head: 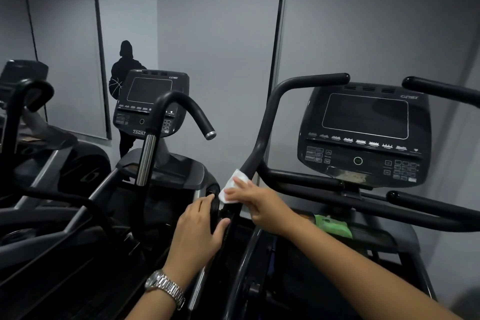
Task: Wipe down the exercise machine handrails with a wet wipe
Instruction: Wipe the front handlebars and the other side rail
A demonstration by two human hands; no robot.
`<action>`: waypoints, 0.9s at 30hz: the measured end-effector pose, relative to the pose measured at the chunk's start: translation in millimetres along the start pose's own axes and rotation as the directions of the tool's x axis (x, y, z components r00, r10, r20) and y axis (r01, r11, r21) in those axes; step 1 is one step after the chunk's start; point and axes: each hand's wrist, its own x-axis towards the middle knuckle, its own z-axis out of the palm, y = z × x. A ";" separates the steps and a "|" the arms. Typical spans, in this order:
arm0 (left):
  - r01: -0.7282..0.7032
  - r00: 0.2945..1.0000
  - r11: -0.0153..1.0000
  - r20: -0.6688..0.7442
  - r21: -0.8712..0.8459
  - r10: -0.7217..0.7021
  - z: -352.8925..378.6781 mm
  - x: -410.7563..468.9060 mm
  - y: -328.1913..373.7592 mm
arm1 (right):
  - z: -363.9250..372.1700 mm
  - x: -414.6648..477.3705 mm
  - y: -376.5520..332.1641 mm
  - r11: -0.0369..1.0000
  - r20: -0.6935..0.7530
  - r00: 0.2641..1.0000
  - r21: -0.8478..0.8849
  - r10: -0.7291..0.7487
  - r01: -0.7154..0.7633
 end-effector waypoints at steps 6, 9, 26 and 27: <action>0.065 0.998 0.995 0.015 -0.076 -0.064 -0.7 -6.9 -0.3 | -9.7 6.2 2.8 0.990 -0.103 0.988 0.093 0.117 -0.108; 0.070 0.998 0.985 0.004 -0.158 -0.070 -7.0 -19.7 -2.0 | 4.7 3.6 -2.6 0.997 -0.026 0.996 0.008 0.083 -0.083; -0.059 0.998 0.994 -0.024 -0.092 0.057 6.8 -76.0 4.3 | -0.1 0.4 -8.0 0.982 -0.096 0.987 -0.126 0.131 -0.143; -0.059 0.998 0.995 -0.024 -0.083 0.058 6.8 -75.2 4.4 | 2.3 3.7 -17.5 0.977 -0.084 0.990 -0.170 0.117 -0.130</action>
